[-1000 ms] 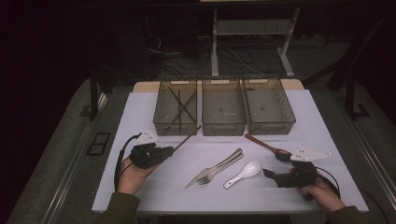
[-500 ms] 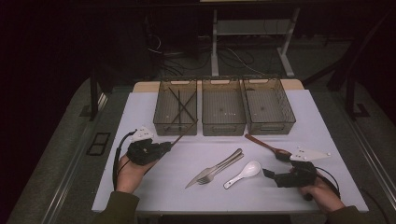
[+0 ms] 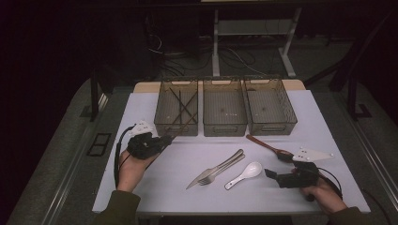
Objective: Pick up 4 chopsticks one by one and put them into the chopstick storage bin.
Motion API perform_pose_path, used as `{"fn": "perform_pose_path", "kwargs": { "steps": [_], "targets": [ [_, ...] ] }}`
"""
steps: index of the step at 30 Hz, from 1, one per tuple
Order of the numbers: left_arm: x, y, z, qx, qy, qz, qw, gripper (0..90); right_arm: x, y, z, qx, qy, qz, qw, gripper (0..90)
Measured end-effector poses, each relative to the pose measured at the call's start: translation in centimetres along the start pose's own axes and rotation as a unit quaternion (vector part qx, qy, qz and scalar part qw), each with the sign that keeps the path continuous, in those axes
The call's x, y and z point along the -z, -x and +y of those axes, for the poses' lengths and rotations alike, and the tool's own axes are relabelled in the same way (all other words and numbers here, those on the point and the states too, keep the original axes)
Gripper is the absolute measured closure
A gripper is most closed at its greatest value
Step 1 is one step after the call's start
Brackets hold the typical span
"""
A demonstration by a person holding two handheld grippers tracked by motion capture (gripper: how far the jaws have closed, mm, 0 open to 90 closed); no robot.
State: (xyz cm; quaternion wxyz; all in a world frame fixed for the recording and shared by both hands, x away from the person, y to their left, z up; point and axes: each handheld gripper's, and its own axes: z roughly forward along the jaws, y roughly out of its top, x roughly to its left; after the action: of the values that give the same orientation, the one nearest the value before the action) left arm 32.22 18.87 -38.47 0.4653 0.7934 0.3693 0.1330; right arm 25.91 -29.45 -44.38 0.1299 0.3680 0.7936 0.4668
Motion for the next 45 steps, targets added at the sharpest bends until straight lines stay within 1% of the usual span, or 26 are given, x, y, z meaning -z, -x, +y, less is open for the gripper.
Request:
{"fn": "perform_pose_path", "kwargs": {
  "steps": [8, 11, 20, 28, 31, 32, 40, 45],
  "targets": [
    [-0.3, -0.6, 1.0, -0.002, 0.006, 0.003, 1.0, 84.1, 0.1, 0.1, 0.0, -0.001, 0.004, -0.003, 1.0, 16.0],
    [-0.4, -1.0, 1.6, 0.001, 0.014, 0.005, 0.9999, 84.1, 0.1, 0.2, 0.0, -0.003, 0.004, -0.004, 1.0, 16.0],
    [-1.1, -2.0, 3.0, 0.01, 0.023, 0.007, 0.9997, 84.1, 0.1, 0.1, 0.0, -0.002, 0.004, -0.002, 1.0, 16.0],
    [-2.0, -2.7, 4.4, 0.011, 0.025, 0.009, 0.9996, 84.1, 0.1, 0.1, 0.0, -0.004, 0.007, -0.004, 1.0, 16.0],
    [-2.4, -3.0, 5.0, 0.015, 0.028, 0.009, 0.9995, 84.1, 0.2, 0.2, 0.0, -0.005, 0.008, -0.004, 1.0, 16.0],
    [-2.5, -3.1, 5.2, 0.015, 0.026, 0.011, 0.9995, 84.1, 0.2, 0.2, 0.0, -0.006, 0.008, -0.004, 0.9999, 16.0],
    [-3.6, -3.8, 6.9, 0.018, 0.031, 0.019, 0.9992, 84.1, 0.2, 0.2, 0.0, -0.009, 0.009, -0.003, 0.9999, 16.0],
    [-4.3, -4.2, 7.9, 0.016, 0.031, 0.026, 0.9991, 84.0, 0.3, 0.2, 0.0, -0.009, 0.01, -0.003, 0.9999, 16.0]
  ]
}}
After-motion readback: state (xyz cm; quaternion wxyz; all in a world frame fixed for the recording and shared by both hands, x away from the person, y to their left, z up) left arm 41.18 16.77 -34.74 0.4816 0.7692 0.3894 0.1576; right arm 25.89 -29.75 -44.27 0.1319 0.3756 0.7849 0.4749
